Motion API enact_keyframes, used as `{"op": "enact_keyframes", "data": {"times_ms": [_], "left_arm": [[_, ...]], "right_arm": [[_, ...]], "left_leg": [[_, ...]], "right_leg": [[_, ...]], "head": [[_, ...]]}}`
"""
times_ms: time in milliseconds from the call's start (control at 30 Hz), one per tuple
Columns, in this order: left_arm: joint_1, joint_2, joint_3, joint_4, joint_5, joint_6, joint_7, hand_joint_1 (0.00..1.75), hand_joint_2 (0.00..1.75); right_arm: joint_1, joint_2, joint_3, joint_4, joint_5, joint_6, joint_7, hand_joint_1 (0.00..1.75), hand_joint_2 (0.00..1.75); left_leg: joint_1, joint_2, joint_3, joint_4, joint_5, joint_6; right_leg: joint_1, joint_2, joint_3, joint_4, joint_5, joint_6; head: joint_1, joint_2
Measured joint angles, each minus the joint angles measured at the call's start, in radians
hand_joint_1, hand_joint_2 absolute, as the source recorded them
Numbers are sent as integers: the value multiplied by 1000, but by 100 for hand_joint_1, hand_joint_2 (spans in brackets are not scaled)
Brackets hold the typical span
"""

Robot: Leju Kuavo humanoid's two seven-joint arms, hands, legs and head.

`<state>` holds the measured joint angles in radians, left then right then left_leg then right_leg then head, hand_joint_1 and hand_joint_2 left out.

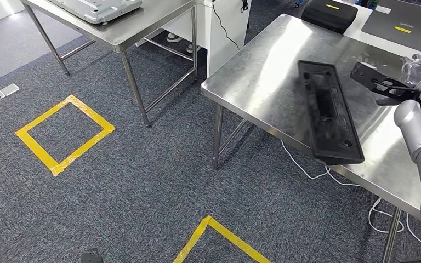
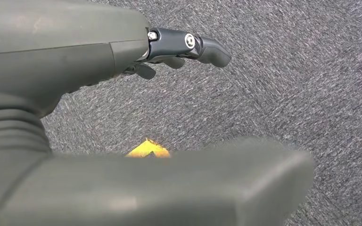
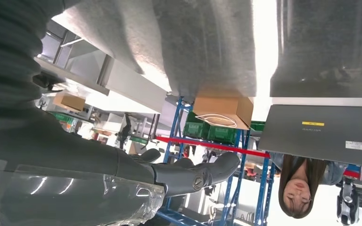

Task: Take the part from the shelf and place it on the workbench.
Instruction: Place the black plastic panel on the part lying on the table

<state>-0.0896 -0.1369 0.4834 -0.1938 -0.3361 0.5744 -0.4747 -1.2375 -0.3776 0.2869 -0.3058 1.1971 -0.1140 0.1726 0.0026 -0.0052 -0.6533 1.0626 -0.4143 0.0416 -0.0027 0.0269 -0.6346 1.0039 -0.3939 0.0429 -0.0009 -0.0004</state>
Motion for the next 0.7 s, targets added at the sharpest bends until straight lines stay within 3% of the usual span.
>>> {"op": "enact_keyframes", "data": {"times_ms": [700], "left_arm": [[5,0,0,1,-2,-23,50,0,0]], "right_arm": [[1,8,-1,8,15,21,5,0,175]], "left_leg": [[0,0,0,0,0,0]], "right_leg": [[0,0,0,0,0,0]], "head": [[0,0]]}}
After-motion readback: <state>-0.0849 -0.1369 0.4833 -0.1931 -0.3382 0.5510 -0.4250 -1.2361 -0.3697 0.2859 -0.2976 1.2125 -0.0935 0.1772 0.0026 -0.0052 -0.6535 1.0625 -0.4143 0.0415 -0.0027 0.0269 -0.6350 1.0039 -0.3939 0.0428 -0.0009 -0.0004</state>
